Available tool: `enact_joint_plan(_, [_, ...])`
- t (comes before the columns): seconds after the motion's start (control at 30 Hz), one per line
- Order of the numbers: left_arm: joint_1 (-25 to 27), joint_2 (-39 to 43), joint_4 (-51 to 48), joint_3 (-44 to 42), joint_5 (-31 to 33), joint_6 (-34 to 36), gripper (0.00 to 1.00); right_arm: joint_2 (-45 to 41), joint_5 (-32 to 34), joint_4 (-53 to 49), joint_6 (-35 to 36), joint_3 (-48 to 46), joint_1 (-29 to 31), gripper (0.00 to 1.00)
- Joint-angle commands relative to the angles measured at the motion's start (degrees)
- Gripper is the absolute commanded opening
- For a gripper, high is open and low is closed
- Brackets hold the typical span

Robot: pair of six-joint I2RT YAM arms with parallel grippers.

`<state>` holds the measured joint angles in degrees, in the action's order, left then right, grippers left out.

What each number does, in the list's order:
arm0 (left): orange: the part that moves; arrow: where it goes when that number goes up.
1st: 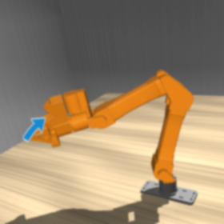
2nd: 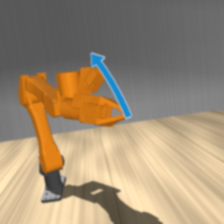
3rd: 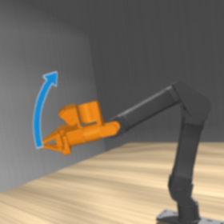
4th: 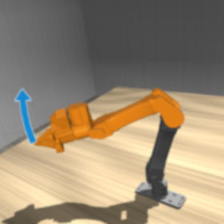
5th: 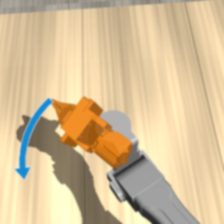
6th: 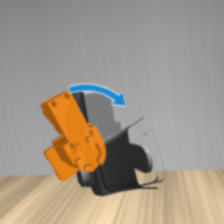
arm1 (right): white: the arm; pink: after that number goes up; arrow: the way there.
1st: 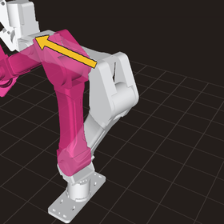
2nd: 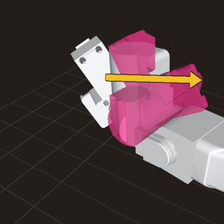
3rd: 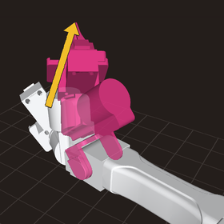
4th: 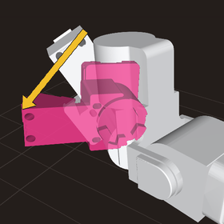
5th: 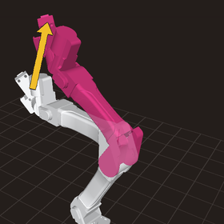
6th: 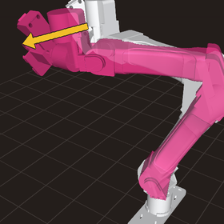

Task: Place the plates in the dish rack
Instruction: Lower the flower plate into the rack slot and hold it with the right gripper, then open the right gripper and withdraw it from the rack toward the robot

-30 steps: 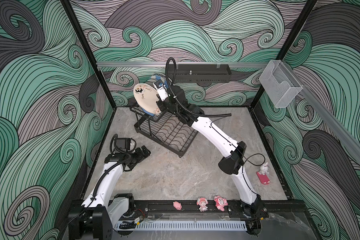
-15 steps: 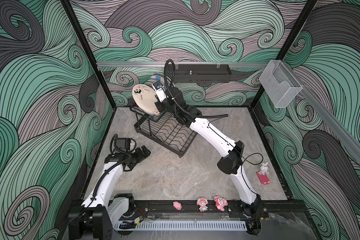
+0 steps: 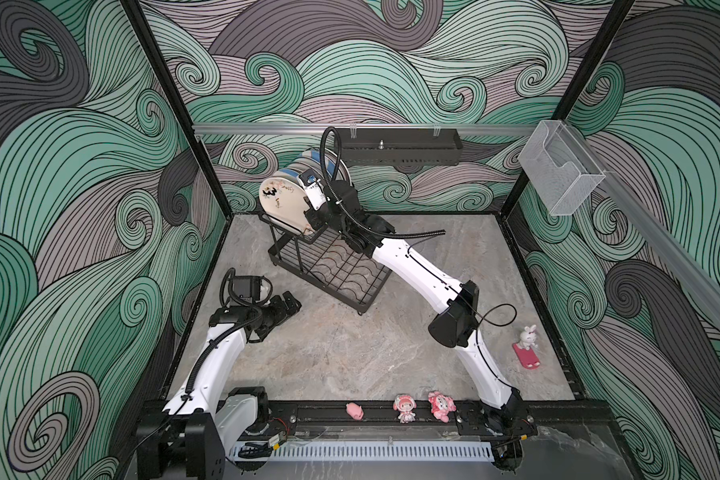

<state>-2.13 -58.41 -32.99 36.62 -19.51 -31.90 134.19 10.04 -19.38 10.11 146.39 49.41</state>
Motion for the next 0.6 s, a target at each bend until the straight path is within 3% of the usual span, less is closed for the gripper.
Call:
enact_joint_plan(0.0, [-0.33, -0.04, -0.76, -0.24, 0.79, 0.44, 0.98, 0.28, 2.7, 5.03, -0.1, 2.74, -0.54, 0.14])
enact_joint_plan(0.33, [-0.33, 1.13, -2.46, 0.81, 2.26, 0.77, 0.99, -2.83, 1.24, 2.86, 0.63, 3.15, -0.44, 0.42])
enact_joint_plan(0.47, [-0.33, 2.68, -3.37, 1.93, 4.08, 1.58, 0.99, -6.64, 0.18, -0.16, 0.59, 2.1, -0.36, 0.56])
enact_joint_plan(0.57, [-0.33, 5.1, -4.54, 3.28, 6.86, 1.92, 0.98, -12.0, -0.31, -0.9, 0.8, -2.75, -0.52, 0.61])
